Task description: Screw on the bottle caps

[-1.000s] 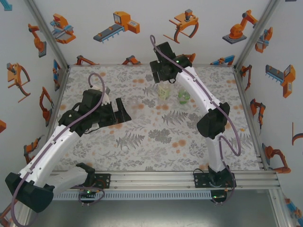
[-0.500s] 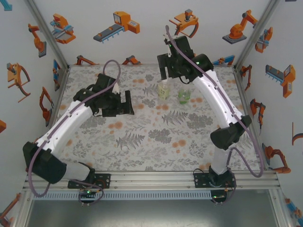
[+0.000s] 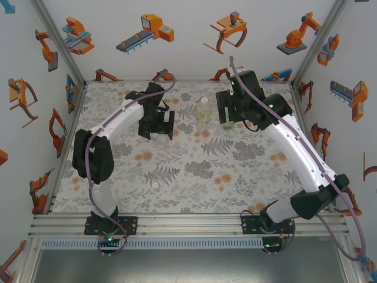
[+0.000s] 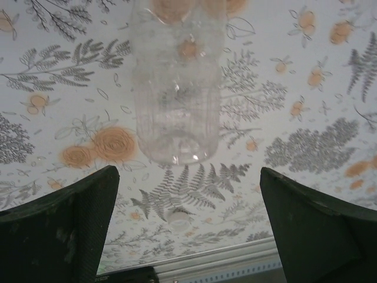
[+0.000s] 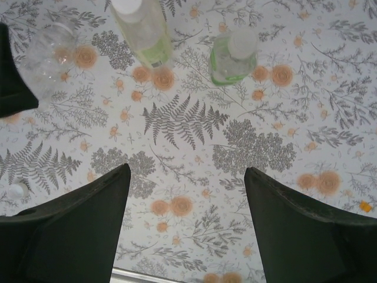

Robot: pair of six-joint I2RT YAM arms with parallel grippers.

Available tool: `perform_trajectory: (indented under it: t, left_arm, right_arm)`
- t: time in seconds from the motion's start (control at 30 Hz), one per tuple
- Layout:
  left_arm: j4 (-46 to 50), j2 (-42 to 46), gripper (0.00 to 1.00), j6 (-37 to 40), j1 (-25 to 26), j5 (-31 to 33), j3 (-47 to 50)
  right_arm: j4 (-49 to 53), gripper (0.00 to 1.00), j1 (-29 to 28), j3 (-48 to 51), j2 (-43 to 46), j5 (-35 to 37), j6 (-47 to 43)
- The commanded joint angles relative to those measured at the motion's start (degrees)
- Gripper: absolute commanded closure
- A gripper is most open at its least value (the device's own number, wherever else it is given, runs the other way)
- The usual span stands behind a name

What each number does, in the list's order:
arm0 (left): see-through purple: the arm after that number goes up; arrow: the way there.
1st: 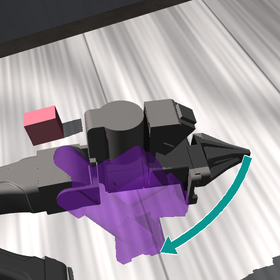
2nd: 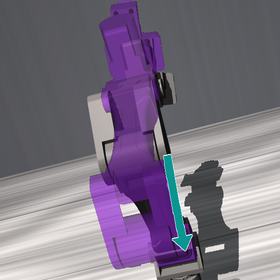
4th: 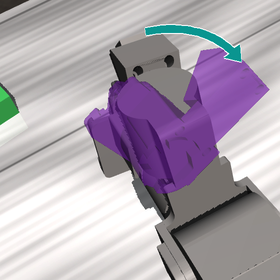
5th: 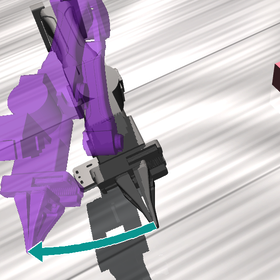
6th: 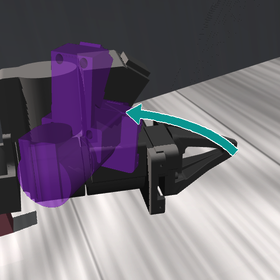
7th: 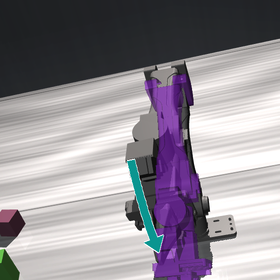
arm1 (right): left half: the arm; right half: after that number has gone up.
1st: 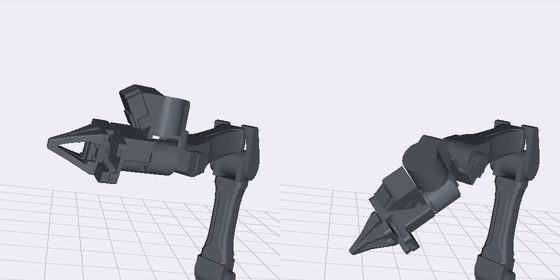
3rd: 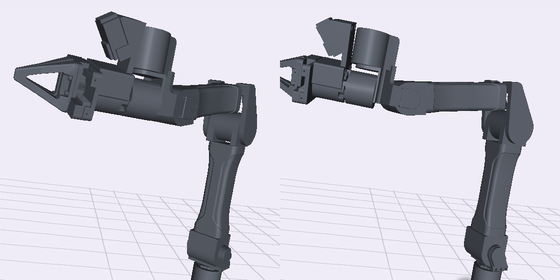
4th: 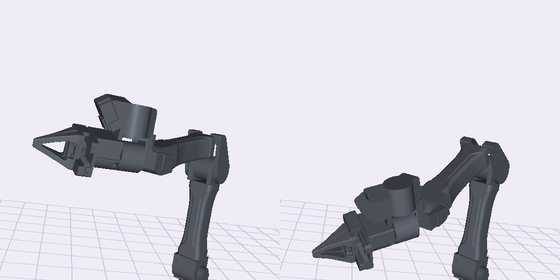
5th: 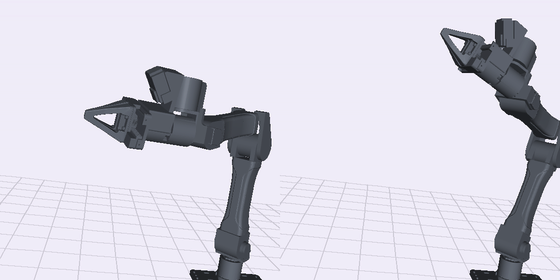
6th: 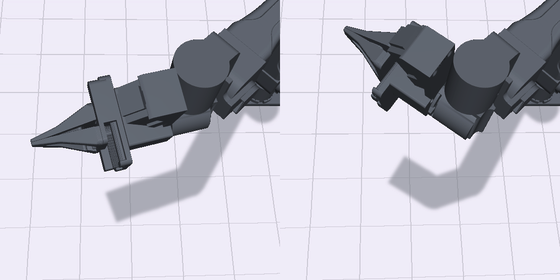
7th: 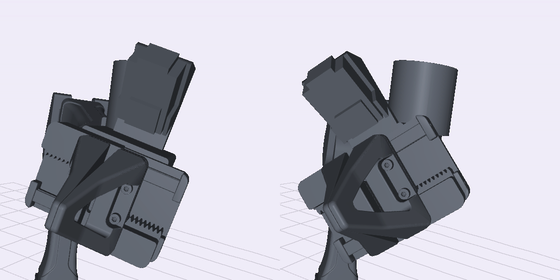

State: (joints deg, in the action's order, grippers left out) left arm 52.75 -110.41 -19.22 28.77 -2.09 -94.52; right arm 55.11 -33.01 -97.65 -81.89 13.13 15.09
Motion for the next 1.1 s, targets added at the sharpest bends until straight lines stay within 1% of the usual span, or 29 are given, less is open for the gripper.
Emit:
perform_trajectory:
  t: [0.0,0.17,0.4,0.43,0.6,0.73,0.8,0.9,0.97,1.03,1.07]
  left_arm:
    - [2.30,-3.66,0.03,2.17,-0.43,3.13,-3.95]
    - [1.87,-8.90,0.03,2.57,-0.39,3.58,-6.25]
    - [-0.09,-12.51,0.00,1.15,-0.32,3.16,-6.02]
    - [-0.47,-12.89,0.01,0.95,-0.28,3.12,-5.85]
    - [-1.77,-14.26,0.10,0.16,-0.13,1.78,-4.84]
    - [-2.30,-14.10,0.21,-0.37,0.01,0.69,-3.45]
    - [-2.80,-13.30,0.25,-0.68,-0.01,0.51,-2.49]
    - [-3.43,-11.37,0.33,-0.83,0.04,0.77,-0.98]
    - [-3.78,-10.13,0.42,-0.84,0.02,0.81,-0.12]
    - [-3.71,-9.13,0.49,-0.81,0.00,0.50,0.23]
    - [-3.68,-8.64,0.50,-0.78,0.00,0.32,0.36]
  right_arm:
    - [-1.14,0.30,0.43,3.05,3.81,0.65,2.02]
    - [-0.57,0.30,0.50,6.23,7.48,1.27,2.55]
    - [0.27,0.30,0.50,8.56,9.58,1.71,2.66]
    - [0.50,0.30,0.50,8.64,9.73,1.68,2.53]
    - [1.65,0.30,0.50,8.83,10.45,2.35,2.33]
    - [1.75,0.30,0.50,9.71,11.64,3.08,2.40]
    - [1.80,0.30,0.48,10.02,12.05,3.42,2.48]
    - [1.67,0.30,0.50,10.19,12.52,3.94,2.08]
    - [1.67,0.30,0.50,10.20,12.88,4.13,1.49]
    - [1.65,0.30,0.50,10.10,13.20,4.10,1.09]
    - [1.71,0.30,0.50,10.02,13.37,4.19,1.05]
